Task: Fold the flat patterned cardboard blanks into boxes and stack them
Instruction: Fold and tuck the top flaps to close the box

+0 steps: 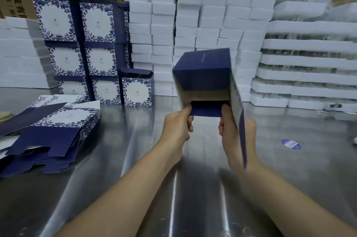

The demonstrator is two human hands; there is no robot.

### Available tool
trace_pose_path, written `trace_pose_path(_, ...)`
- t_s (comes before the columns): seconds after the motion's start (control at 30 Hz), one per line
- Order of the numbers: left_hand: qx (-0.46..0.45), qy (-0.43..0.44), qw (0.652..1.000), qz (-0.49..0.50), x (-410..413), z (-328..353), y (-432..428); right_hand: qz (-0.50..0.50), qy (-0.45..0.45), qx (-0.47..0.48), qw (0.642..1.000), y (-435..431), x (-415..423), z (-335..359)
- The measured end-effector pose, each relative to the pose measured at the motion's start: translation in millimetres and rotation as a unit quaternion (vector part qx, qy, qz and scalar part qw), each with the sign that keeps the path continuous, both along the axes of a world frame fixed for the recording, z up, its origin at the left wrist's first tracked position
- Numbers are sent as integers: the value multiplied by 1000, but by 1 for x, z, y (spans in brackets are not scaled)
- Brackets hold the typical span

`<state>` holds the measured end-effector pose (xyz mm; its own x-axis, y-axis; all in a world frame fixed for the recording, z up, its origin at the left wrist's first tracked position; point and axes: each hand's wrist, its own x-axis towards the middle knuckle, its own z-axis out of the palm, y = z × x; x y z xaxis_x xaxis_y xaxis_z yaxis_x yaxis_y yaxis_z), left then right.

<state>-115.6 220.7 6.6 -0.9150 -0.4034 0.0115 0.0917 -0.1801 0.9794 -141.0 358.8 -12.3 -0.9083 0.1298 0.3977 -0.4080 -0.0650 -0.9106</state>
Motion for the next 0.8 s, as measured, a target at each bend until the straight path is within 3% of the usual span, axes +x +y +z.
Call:
trace_pose_path(0.13,0,6,1000,-10,-2,-3,0,8,-11,-6,1000,-5,-8,-5)
trace_pose_path(0.23,13,6,1000,13,-4,-1,-7,44,33,57,997,-4,-13,-5)
trace_pose_path(0.3,31,16,999,37,-5,0,-14,35,79,178,980,0,-14,-2)
trace_pose_path(0.37,38,34,997,63,-7,2,-23,-17,97,368,925,4,-12,-2)
trace_pose_path(0.43,20,53,994,90,-8,5,-33,-67,106,467,875,9,-11,-2)
trace_pose_path(0.57,-78,85,985,129,-12,6,-52,-85,133,341,927,20,-18,0)
trace_pose_path(0.7,-141,111,974,142,-13,3,-57,-34,218,333,917,20,-16,3)
trace_pose_path(0.8,-119,144,978,96,-12,6,-52,-9,223,300,928,15,-16,5)
